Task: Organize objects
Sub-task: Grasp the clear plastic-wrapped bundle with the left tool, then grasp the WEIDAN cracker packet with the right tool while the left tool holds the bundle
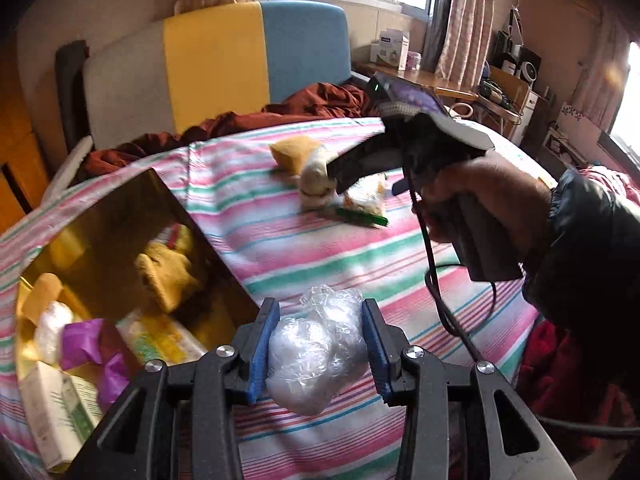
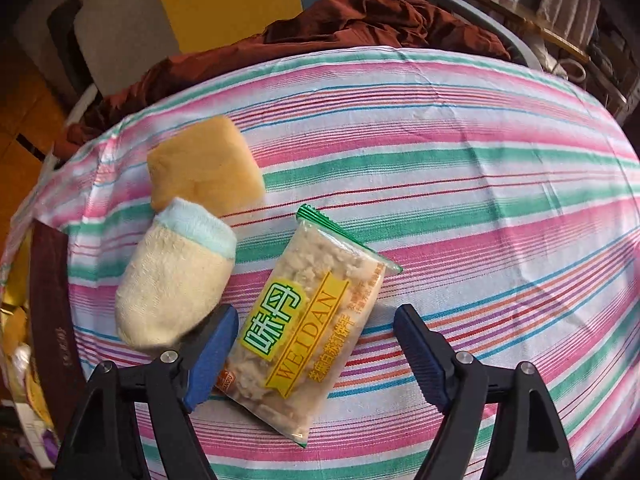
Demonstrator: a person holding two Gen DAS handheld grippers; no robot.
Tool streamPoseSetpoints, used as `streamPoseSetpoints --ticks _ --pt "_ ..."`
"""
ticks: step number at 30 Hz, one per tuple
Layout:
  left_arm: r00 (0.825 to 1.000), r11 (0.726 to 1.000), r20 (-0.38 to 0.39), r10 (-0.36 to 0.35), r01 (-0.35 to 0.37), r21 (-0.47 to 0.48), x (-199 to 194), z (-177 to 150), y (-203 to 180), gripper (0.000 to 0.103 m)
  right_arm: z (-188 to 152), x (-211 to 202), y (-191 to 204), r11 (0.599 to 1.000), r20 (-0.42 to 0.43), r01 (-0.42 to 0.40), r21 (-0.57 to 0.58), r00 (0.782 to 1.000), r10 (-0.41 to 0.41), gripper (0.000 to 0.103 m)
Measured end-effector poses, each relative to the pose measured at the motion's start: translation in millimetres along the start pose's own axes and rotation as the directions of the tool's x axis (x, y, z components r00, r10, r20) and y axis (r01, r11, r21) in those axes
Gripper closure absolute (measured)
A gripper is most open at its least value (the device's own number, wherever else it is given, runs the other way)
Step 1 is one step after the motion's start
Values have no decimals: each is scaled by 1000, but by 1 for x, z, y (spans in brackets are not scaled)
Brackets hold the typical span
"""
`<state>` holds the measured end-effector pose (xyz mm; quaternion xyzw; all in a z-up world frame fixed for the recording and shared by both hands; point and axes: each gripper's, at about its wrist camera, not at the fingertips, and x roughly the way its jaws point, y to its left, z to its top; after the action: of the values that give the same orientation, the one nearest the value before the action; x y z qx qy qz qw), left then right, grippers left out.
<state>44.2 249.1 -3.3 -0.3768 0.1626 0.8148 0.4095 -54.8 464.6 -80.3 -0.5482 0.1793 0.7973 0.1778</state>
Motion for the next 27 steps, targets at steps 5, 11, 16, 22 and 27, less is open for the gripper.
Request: streamPoseSetpoints --ticks 5,11,16,22,27 --pt "998 999 31 45 -45 -6 -13 -1 9 60 -13 -4 5 997 0 23 -68 1000 -23 27" --pt "998 998 42 50 -49 -30 -15 -3 20 60 -33 -13 -4 994 -15 25 -102 1000 -27 31" --pt "997 998 51 50 -48 -45 -17 -5 25 60 -55 -25 -11 992 -23 25 -124 999 -28 43" --pt "997 996 56 48 -44 -78 -22 -12 35 60 -88 -37 -14 988 -28 21 -152 999 -26 45" --pt "996 990 69 60 -50 -136 -31 -21 54 60 -122 -45 -5 978 -26 -30 -206 999 25 45"
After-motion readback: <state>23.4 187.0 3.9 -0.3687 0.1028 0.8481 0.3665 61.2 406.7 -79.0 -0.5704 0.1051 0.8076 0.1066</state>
